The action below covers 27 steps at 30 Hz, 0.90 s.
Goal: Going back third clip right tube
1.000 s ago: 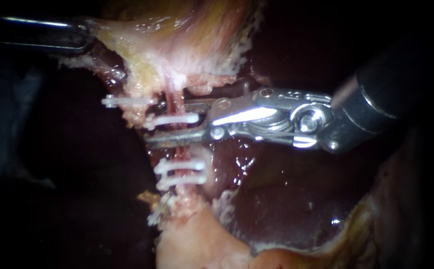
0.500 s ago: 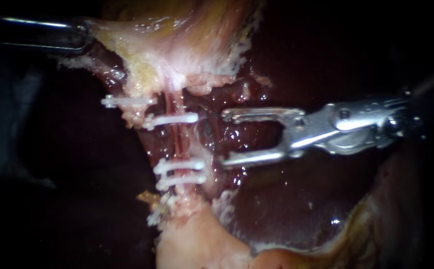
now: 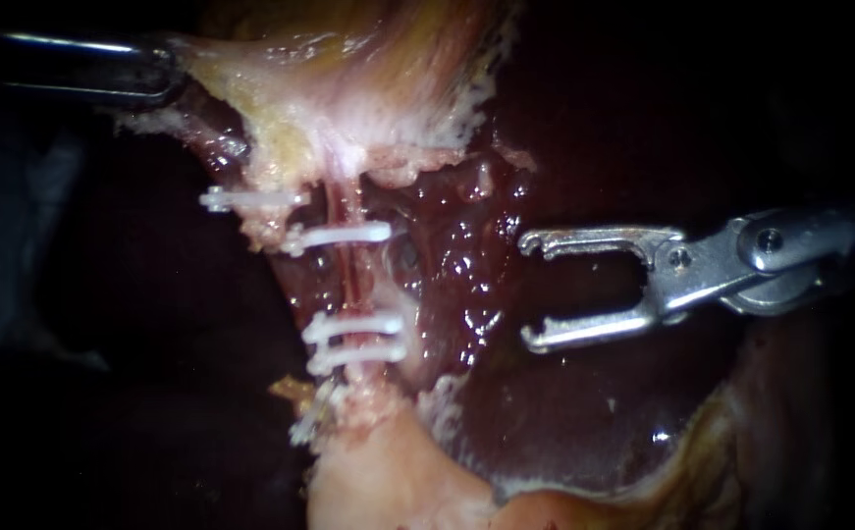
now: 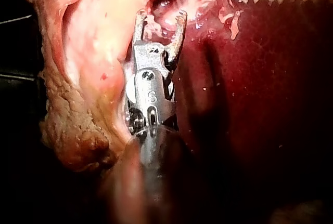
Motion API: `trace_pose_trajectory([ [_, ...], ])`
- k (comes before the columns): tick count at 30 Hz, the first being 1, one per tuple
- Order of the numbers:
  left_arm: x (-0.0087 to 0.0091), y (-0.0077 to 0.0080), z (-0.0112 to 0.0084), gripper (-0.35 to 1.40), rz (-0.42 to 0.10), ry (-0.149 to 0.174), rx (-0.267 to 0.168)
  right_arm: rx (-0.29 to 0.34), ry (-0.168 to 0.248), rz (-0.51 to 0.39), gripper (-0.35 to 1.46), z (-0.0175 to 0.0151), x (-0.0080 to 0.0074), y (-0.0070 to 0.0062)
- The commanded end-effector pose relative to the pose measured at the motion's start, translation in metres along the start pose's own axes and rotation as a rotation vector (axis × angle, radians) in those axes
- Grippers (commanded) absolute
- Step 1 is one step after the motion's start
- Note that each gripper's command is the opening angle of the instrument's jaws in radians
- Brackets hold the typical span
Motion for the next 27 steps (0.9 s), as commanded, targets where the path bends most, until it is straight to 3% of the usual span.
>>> trace_pose_trajectory([
  [1, -0.0001, -0.0001, 0.0003, -0.35, -0.001, 0.001, 0.004, 0.0, 0.0, 0.0, 0.5, 0.0, 0.0, 0.0],
  [9, -0.0015, -0.0012, 0.0034, -0.35, 0.009, 0.007, 0.005, -0.001, 0.0, 0.0, 0.5, 0.0001, 0.0, 0.0],
  [16, -0.0024, -0.0011, 0.0058, -0.35, 0.015, -0.005, -0.003, -0.001, 0.0, -0.006, 0.5, 0.0001, 0.0, 0.0],
  [27, -0.0025, -0.0008, 0.0063, -0.35, 0.015, -0.007, -0.006, 0.0, 0.0, -0.005, 0.5, 0.0001, 0.0001, 0.0],
])
